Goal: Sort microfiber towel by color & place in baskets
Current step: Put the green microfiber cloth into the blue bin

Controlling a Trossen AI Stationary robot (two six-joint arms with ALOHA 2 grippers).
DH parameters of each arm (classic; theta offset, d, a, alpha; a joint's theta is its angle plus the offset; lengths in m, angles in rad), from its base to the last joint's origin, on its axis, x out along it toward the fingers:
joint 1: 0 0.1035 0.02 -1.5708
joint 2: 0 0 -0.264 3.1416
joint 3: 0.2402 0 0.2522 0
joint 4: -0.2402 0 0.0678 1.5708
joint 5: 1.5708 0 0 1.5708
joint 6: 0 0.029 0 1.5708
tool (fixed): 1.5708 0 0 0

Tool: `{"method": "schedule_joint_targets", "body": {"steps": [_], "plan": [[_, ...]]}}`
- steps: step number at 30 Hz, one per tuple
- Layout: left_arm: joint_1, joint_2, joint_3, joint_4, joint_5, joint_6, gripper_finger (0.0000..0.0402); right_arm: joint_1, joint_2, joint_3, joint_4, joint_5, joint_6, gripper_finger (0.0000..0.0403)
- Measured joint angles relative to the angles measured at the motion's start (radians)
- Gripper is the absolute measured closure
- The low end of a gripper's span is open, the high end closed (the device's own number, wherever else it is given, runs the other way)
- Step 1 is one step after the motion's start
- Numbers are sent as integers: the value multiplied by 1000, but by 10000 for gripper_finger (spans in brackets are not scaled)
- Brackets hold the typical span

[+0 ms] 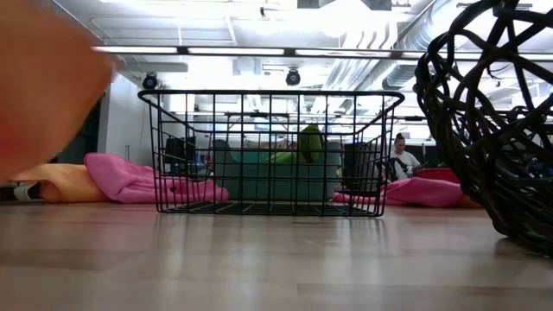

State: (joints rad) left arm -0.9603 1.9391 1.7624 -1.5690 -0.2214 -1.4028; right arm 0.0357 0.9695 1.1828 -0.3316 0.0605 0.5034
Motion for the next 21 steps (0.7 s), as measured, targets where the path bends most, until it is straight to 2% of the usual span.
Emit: {"method": "schedule_joint_targets", "body": {"steps": [4, 9, 12, 16, 21], "plan": [[11, -167, -1, 2, -74, 31, 401, 0, 0, 0, 0, 0, -7, 80], [26, -310, -1, 22, -87, 99, 401, 0, 0, 0, 0, 0, -7, 80], [34, -344, -1, 17, -125, 130, 401, 0, 0, 0, 0, 0, -7, 80], [39, -339, -1, 38, -255, 141, 401, -2, 0, 0, 0, 0, -7, 80], [62, -327, 4, 180, -413, 180, 401, -2, 0, 0, 1, 0, -7, 80]]}}
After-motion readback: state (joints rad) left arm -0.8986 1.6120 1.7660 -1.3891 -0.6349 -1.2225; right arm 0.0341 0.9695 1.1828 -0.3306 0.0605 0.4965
